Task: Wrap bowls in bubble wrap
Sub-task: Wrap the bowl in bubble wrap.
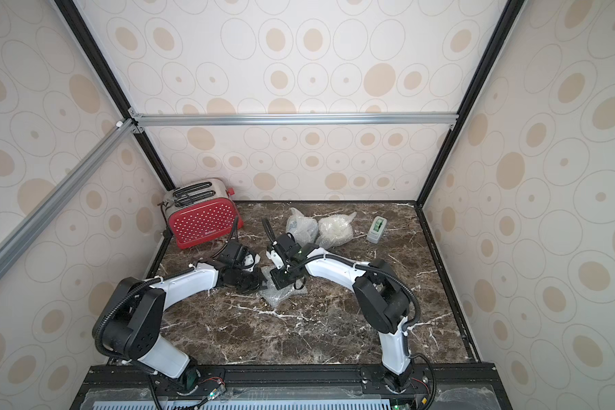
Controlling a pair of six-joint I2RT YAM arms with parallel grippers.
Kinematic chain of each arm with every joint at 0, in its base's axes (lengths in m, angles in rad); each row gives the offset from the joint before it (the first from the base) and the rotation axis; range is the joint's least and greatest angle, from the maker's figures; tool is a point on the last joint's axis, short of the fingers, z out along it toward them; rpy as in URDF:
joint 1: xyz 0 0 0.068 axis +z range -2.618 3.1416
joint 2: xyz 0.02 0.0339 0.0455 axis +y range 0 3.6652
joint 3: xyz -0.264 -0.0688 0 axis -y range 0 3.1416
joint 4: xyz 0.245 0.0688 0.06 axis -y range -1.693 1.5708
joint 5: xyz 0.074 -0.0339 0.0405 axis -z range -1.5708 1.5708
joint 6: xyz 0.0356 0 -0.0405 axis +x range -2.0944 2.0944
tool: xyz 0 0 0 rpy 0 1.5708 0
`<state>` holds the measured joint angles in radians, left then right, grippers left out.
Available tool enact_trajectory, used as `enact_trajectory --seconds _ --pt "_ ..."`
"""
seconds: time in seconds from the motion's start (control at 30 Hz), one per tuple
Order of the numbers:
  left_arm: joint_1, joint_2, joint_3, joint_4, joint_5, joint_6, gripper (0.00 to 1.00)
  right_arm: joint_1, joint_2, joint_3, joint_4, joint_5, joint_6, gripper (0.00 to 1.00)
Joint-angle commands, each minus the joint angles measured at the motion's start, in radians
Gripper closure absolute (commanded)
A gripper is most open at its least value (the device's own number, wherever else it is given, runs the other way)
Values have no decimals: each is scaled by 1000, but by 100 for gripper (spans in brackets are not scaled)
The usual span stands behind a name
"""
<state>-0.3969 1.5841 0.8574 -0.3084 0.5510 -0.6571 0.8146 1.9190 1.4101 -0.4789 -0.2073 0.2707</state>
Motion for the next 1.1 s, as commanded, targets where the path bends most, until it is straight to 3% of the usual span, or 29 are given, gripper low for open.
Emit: enact_trajectory --seconds 0.0,0.37,0.6,0.8,0.93,1.07 --pt "0 -18 9 2 39 25 77 -19 -78 -100 79 144 116 100" --pt "1 -13 2 13 38 20 77 -56 -135 -244 144 252 317 100" --pt "1 -12 -1 17 33 17 77 -61 -106 -232 109 276 344 100" --pt "1 -3 3 17 31 17 77 -79 -225 -284 174 183 290 82" --pt "1 9 12 18 29 17 78 -93 -303 -257 121 96 218 68" --pt "1 7 13 13 21 17 78 -92 -364 -247 81 48 152 68"
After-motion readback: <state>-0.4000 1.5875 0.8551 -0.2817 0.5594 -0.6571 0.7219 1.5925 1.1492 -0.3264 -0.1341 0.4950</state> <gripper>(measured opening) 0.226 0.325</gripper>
